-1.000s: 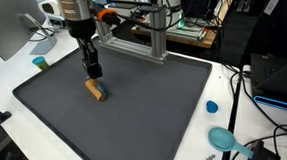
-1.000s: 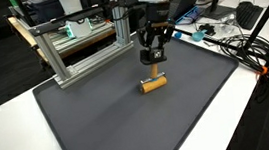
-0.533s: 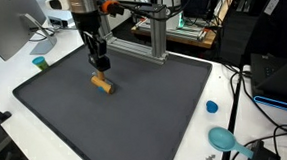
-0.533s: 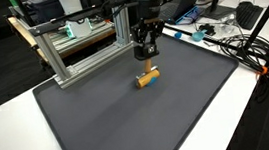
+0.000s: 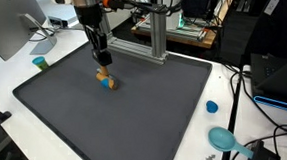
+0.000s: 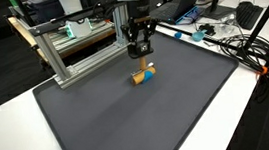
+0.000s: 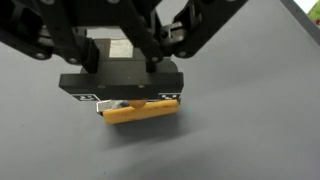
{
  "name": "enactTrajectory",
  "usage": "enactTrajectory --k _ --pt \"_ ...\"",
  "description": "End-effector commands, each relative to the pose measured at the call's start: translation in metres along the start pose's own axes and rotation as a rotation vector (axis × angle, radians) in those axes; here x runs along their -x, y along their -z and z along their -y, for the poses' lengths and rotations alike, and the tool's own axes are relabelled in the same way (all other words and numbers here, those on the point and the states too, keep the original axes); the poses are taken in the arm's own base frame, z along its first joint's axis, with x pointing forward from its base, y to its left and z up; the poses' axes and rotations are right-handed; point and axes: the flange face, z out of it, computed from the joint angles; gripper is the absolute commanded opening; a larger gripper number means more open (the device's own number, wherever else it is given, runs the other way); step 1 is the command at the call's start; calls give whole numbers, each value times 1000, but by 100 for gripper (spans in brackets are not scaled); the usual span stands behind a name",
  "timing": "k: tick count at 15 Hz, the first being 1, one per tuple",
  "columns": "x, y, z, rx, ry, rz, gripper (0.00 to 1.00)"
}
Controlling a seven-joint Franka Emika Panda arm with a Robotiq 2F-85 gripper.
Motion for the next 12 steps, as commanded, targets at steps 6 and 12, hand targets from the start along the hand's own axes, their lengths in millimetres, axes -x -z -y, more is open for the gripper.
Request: enactTrajectory --k 6,12 --pt "-2 20 -35 23 -99 -4 21" --pt "4 8 -11 1 -34 30 21"
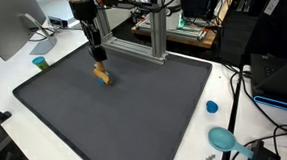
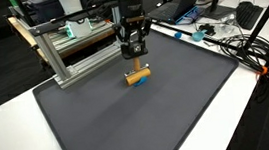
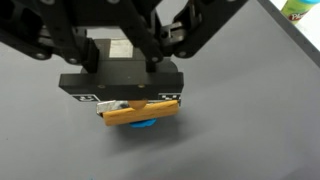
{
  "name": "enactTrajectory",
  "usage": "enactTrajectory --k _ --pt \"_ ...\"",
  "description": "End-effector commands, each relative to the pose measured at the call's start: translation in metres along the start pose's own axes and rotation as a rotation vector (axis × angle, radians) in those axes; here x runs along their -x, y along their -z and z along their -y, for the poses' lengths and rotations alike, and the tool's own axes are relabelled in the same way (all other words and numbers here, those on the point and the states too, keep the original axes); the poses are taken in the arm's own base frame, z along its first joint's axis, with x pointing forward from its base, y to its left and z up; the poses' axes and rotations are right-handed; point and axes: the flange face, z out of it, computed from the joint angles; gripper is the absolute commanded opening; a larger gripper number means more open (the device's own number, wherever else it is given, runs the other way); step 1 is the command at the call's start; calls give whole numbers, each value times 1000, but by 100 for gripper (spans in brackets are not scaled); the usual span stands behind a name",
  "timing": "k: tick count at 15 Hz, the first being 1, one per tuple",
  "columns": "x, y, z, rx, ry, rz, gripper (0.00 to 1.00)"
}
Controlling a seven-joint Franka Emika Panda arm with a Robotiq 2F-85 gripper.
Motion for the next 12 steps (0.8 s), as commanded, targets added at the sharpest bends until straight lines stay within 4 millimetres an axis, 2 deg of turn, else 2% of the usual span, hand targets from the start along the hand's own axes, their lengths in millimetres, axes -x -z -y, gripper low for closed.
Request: enactTrajectory --k 1,3,4,9,12 --pt "11 -5 22 -9 61 54 21" --pt "22 -19 39 -3 106 99 21" --pt "23 -17 43 -2 116 96 21" --pt "19 19 24 -2 72 11 21" --pt "19 54 23 -35 51 -66 21"
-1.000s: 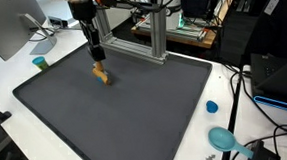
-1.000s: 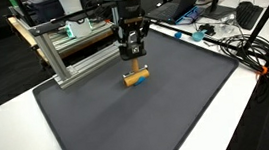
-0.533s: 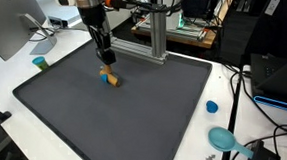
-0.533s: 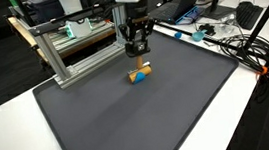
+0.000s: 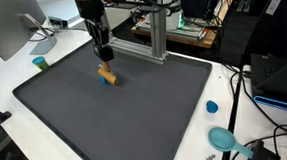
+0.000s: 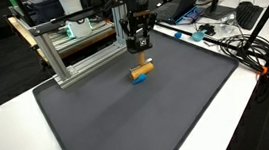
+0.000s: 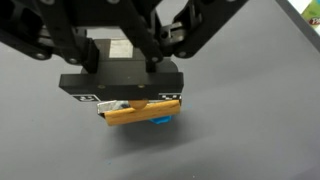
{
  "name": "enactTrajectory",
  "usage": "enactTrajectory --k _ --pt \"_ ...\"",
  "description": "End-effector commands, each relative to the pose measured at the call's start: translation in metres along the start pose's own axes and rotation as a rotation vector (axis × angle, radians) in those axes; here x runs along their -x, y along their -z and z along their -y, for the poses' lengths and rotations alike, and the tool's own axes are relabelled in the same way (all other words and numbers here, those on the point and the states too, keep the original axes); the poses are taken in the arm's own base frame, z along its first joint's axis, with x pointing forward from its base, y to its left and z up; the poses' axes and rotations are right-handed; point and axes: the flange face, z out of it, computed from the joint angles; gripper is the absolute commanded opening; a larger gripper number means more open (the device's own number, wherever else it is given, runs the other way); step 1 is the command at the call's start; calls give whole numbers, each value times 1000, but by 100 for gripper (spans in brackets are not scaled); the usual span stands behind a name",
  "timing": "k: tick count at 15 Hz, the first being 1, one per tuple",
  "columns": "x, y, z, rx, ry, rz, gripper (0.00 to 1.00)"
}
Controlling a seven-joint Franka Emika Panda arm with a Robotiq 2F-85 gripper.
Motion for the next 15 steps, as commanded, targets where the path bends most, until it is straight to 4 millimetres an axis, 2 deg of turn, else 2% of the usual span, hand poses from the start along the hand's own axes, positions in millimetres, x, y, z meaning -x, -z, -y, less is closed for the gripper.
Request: enactTrajectory --k 1,4,7,11,15 --pt "8 52 -3 -20 -7 -98 21" --pt "11 77 7 75 187 -104 21" --pt "17 85 30 121 341 -56 21" --pt "36 73 66 133 550 7 21" --pt "49 54 77 205 738 73 21"
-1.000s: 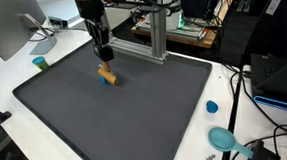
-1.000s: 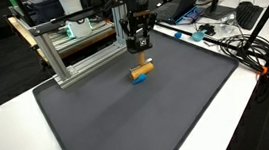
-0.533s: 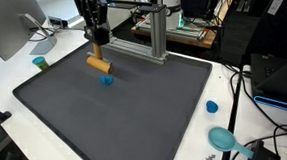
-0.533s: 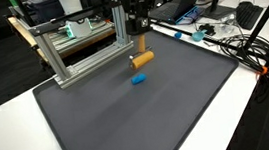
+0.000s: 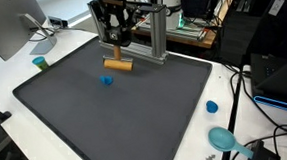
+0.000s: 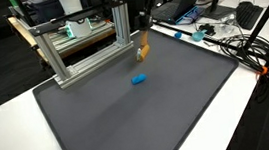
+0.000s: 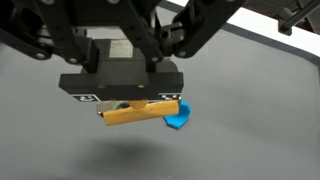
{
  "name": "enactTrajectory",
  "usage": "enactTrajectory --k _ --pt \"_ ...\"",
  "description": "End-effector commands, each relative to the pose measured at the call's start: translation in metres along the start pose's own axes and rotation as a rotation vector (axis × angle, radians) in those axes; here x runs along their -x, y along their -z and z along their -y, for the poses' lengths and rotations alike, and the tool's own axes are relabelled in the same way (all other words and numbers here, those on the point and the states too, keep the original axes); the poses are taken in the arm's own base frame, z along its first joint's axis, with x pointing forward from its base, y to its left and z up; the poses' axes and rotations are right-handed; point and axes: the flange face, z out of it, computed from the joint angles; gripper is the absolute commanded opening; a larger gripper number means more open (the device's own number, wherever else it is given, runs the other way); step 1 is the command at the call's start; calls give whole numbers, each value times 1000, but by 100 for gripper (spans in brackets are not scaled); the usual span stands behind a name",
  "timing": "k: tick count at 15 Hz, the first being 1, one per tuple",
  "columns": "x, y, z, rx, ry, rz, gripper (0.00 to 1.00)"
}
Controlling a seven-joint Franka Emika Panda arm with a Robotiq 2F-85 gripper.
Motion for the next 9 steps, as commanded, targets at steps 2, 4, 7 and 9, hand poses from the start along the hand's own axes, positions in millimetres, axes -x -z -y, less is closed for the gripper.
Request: enactTrajectory --k 2,4,7,9 --pt "1 -9 6 33 89 33 46" --pt "1 -15 6 52 132 51 46" --pt "2 -11 9 73 188 -29 21" --pt "7 -4 -2 82 240 -86 21"
